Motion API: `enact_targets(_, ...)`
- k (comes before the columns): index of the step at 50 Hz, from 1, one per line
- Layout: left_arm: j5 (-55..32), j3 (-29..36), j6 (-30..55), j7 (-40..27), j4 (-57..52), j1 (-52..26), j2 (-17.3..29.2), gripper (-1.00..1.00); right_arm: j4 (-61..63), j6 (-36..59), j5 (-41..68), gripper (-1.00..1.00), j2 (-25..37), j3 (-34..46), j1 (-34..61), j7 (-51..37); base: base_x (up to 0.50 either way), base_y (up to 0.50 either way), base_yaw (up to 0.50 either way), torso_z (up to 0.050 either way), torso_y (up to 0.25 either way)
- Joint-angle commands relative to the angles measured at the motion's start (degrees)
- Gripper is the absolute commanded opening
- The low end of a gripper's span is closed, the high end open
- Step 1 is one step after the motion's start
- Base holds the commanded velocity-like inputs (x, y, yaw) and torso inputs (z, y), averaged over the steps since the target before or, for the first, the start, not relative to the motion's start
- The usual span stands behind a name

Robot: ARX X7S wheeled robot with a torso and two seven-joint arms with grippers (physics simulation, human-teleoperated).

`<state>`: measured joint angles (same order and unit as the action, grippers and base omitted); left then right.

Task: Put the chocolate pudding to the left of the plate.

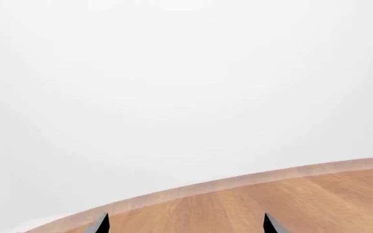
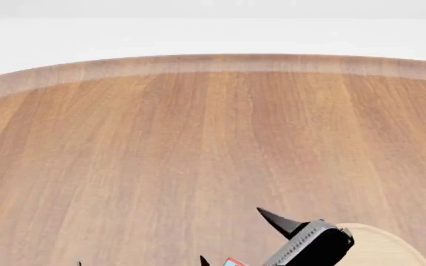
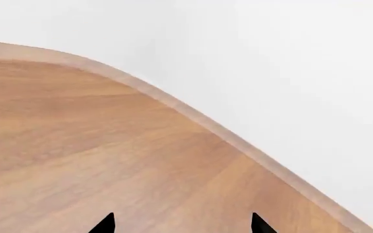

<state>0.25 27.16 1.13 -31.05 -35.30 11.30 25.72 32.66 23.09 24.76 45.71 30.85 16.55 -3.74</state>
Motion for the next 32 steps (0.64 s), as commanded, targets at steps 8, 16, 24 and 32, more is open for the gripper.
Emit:
enact_targets(8,5.3,0.1,-4.2,-3.1,-6.7,5.2,1.8,1.00,17.8,-7.6,-17.9,1.00,-1.4,0.3,-19.5,-24.8,0.00,0.00,0.00,0.000,0.000)
enact_targets(16,13.0,0.2,-13.7,-7.2,-9.5,10.2,3.5,1.00,22.1,-15.9,-31.6,1.00,-1.3,3.7,-28.2,-32.6,0.00,0.00,0.00,0.000,0.000)
enact_targets(24,14.8,-0.7,-16.0,-9.4,-10.6,12.2,3.9,1.00,22.8,-19.5,-33.5,1.00,-1.3,3.5,-30.7,-35.8,0.00,0.00,0.00,0.000,0.000)
enact_targets(32,14.4,-0.6,-16.8,-9.8,-9.6,11.7,3.9,1.00,21.6,-22.3,-31.1,1.00,-0.6,2.7,-31.1,-36.4,0.00,0.00,0.00,0.000,0.000)
